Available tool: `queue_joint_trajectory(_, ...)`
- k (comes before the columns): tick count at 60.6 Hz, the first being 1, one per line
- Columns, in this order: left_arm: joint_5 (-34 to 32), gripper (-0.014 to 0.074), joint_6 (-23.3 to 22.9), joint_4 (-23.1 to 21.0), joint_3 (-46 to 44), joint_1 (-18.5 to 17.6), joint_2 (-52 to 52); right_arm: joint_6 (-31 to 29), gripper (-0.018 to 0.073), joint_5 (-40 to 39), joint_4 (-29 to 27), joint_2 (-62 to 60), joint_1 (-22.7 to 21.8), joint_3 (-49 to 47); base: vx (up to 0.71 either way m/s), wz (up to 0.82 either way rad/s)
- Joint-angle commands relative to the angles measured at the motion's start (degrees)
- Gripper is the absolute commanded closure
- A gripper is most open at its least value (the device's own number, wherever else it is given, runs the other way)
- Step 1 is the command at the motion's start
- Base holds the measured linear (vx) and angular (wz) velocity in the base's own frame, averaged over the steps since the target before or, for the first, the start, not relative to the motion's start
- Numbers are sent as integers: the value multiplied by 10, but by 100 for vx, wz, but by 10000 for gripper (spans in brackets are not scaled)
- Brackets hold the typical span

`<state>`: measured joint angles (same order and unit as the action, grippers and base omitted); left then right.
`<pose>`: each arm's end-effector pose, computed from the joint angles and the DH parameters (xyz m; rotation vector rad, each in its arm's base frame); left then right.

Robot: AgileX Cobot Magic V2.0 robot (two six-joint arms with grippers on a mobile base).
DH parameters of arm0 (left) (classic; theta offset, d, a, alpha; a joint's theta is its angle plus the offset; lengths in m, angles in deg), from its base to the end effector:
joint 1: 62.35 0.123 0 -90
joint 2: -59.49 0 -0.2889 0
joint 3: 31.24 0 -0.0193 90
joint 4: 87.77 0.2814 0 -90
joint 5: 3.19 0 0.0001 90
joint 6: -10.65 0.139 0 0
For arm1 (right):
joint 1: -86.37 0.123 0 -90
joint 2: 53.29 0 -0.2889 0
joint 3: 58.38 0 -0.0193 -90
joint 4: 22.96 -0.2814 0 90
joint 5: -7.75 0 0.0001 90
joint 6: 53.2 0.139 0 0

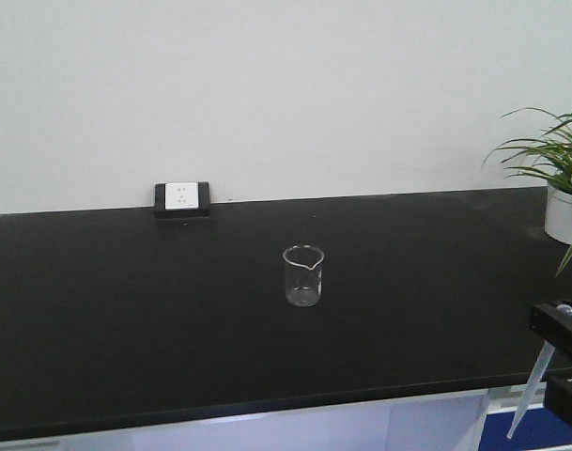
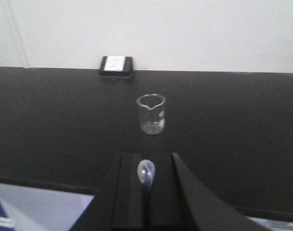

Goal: Grab transparent chemical and place on left bench
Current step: 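Turn the base away from the beaker while holding the pipette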

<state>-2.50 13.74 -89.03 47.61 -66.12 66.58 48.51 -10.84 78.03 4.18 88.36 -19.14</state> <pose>0.1311 -0.0087 0.2059 0.0741 1.5102 -0.0273 0.2546 0.0523 0.3291 -0.2605 1.7331 0.3056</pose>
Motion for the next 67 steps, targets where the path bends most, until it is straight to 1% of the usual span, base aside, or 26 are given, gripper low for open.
queue_joint_trajectory(1,-45,600,-4,0,9,-1,-11,-1,563,12,14,-4,-3,-17,-38,32)
queue_joint_trajectory(41,-45,600,-4,0,9,-1,-11,-1,563,12,14,-4,-3,-17,-39,36)
queue_joint_trajectory(55,-45,600,-4,0,9,-1,-11,-1,563,12,14,-5,-3,-17,-35,58)
queue_joint_trajectory(67,-45,600,-4,0,9,-1,-11,-1,563,12,14,-7,-3,-17,-29,79)
